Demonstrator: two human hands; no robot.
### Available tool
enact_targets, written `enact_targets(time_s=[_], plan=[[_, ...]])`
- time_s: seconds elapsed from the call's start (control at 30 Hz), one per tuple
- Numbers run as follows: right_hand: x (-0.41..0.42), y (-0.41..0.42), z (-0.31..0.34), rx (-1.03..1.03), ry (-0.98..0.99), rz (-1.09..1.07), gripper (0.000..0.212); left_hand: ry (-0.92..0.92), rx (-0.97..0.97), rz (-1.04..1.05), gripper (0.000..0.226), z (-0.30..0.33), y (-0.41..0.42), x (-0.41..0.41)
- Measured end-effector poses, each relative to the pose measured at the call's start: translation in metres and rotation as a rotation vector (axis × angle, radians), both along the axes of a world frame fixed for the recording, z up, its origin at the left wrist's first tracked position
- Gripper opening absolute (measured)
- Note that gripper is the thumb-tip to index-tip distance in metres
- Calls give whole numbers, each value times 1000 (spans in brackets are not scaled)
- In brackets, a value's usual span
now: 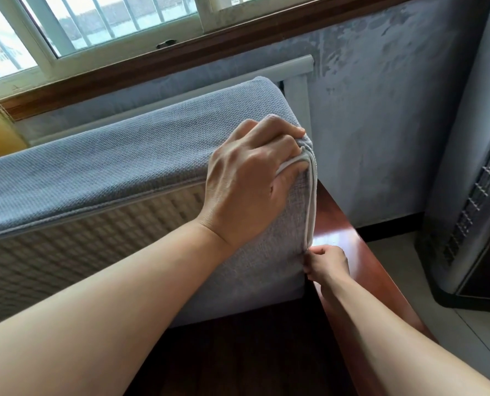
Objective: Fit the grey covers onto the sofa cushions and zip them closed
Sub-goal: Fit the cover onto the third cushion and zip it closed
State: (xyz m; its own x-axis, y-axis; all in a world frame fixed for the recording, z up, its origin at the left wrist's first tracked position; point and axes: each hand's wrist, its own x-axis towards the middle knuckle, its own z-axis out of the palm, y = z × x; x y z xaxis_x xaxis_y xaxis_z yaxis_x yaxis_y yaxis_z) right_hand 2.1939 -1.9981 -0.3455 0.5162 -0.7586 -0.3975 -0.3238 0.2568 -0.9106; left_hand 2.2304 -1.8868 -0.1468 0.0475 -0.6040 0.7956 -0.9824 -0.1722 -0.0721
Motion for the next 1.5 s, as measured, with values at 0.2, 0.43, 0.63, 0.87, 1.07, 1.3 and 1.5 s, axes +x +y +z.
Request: enact_targets(time_s=[0.2, 0.43, 0.63, 0.87, 1.07, 1.3, 1.5], plan=[[-10, -11, 5, 3, -42, -38, 30, 34, 30, 6, 17, 1, 1, -2], [-37, -2, 58, -74, -291, 9, 29, 123, 165, -23, 21, 10, 7, -1], [-68, 8, 153, -119, -566, 46, 33, 220, 283, -69, 19, 21, 10, -1], [-73, 20, 185, -214, -548, 34, 28, 220, 341, -24, 24, 21, 18, -11], [-68, 23, 193, -93, -564, -8, 30, 232, 226, -8, 31, 21, 23, -12], [-69, 18, 192, -85, -544, 11, 31, 205, 264, 21, 44, 16, 23, -14], [-71, 17, 193, -136, -495, 16, 31, 257, 278, 66, 37, 16, 15, -15]])
